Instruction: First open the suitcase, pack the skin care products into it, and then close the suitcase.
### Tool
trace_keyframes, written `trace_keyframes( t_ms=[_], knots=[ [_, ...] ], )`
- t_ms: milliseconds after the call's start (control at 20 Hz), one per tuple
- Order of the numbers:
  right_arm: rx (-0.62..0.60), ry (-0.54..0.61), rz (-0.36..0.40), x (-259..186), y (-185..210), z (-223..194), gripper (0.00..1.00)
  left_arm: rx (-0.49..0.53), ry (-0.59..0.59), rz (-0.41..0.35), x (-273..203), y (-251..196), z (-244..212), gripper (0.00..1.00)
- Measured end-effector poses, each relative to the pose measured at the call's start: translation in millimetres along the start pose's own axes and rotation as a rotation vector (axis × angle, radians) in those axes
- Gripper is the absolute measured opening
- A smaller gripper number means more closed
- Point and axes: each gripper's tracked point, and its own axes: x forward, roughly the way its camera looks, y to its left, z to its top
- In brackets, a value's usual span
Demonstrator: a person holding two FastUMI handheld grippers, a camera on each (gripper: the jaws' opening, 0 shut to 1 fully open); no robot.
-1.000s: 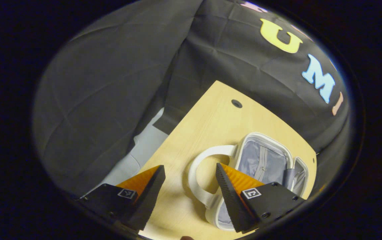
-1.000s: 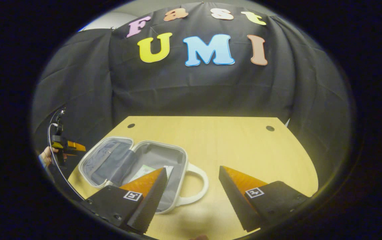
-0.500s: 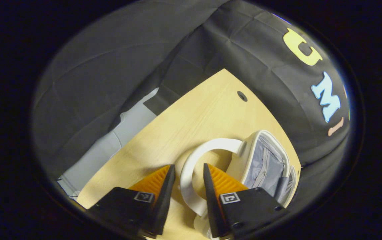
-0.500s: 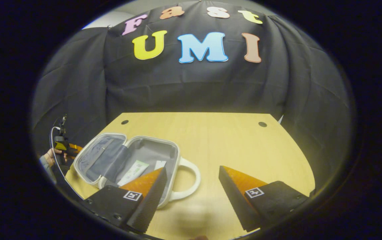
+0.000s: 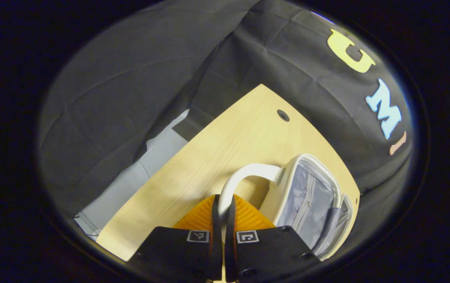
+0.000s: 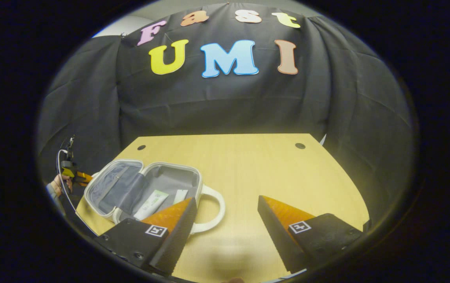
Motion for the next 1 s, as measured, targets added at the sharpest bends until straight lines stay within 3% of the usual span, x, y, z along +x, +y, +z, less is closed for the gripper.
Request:
trace_keyframes(
  t_ms=[150,200,250,300,550,800,1000],
  knots=[
    [-0.008,-0.038,-0.003,-2,-12,10,0.9,0.039,-0.059,-0.009,-40,-18,18,0.11],
    [-0.01,-0.052,-0.005,-3,-16,15,0.96,0.05,-0.081,-0.022,-55,-30,22,0.11],
    [-0.012,-0.067,-0.006,-3,-20,19,0.9,0.065,-0.104,-0.038,-71,-41,29,0.11],
    [-0.013,-0.082,-0.008,-4,-25,24,0.96,0.081,-0.129,-0.052,-88,-59,36,0.11],
    [-0.022,-0.136,-0.011,-6,-55,40,0.96,0.217,-0.245,-0.132,-160,-168,43,0.1],
    [-0.015,-0.145,0.02,-3,-86,41,0.95,0.358,-0.311,-0.229,-217,-295,1,0.13],
    [0.002,-0.156,0.069,-3,-110,44,0.96,0.418,-0.322,-0.287,-235,-383,-66,0.1]
  ],
)
